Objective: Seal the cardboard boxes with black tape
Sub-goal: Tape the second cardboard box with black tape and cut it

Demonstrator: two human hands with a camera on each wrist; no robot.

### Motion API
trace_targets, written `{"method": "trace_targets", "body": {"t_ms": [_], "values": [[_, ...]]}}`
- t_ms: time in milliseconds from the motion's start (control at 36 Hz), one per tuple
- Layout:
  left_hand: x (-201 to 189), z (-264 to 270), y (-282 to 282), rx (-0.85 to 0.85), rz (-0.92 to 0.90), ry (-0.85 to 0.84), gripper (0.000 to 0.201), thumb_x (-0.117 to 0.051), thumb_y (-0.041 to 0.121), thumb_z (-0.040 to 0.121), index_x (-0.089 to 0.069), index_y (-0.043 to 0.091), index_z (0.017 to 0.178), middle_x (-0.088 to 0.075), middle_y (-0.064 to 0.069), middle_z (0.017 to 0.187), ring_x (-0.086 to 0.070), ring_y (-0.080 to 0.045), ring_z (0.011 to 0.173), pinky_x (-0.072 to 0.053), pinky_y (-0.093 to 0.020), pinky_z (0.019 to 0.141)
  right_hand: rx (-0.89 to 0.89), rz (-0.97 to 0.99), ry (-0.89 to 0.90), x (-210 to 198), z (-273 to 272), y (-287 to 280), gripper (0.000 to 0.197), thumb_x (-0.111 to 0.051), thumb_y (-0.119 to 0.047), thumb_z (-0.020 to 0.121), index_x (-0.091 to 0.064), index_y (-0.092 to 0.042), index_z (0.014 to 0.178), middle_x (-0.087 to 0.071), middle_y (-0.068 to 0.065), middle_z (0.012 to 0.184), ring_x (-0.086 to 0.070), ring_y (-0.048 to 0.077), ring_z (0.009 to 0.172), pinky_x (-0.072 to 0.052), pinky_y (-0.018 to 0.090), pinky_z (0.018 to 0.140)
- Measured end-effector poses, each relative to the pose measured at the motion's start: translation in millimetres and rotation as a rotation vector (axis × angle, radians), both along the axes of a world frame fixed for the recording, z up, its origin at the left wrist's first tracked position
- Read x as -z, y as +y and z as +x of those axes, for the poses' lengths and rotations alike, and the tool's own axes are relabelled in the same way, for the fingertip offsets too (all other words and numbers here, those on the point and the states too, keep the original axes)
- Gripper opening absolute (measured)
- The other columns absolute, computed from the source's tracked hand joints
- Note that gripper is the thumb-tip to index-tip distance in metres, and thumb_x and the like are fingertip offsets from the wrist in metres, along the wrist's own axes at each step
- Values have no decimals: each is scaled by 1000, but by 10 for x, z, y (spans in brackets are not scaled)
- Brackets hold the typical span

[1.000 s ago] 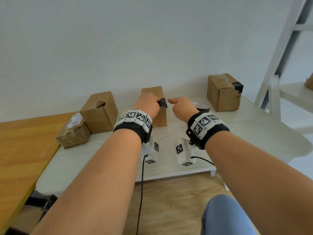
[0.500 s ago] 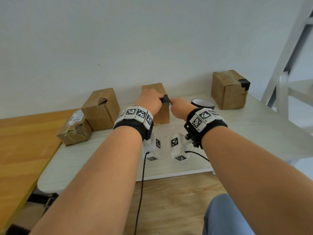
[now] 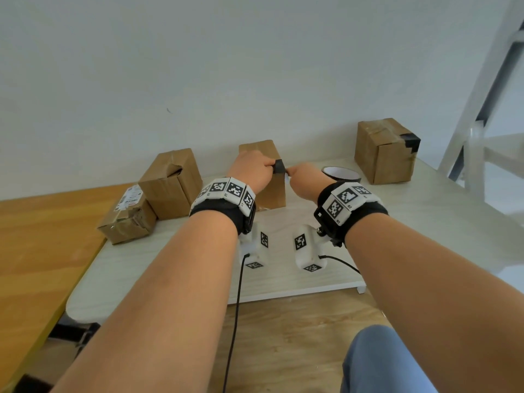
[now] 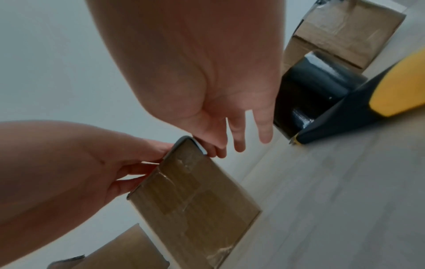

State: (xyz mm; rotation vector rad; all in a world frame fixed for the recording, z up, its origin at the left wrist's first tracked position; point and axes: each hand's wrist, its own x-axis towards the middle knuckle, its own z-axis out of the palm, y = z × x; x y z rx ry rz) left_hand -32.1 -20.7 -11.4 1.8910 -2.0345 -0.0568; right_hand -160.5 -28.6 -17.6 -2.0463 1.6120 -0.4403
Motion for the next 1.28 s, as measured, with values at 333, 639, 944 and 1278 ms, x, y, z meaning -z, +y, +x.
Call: {"method": "trace_targets", "body": {"t_ms": [333,639,944,1278], "values": [[-59,26,51,-18,-14,113,39,-48,23,95,-52,16,56,-43,-2,59,-37,-17,56,-24,-29,52,17,-64,-411,106,-104,-221,33,-47,-3,92,-72,-11,112,-67,8,91,-51,15,64,-45,26,62],[-48,71,57,26,-22,180,27,-54,26,94,-75,10,95,-70,-15,93,-61,-29,88,-44,-35,74,56,51,-668,172,-159,-279,9,-70,-6,83,-71,-9,75,-72,18,84,-71,26,83,-58,33,83],[-36,55,82,14,-38,181,25,-53,28,94,-76,17,100,-70,-8,87,-56,-20,75,-38,-26,63,2,27,-562,157,-224,-244,15,-76,-18,78,-77,-4,86,-75,8,82,-70,12,75,-58,23,78],[-41,64,59,6,-24,153,28,-53,29,94,-76,13,95,-70,-14,89,-53,-20,70,-35,-26,60,-31,-135,-361,122,-165,-249,19,-74,-19,78,-73,0,76,-66,3,65,-58,12,61,-49,22,62]]}}
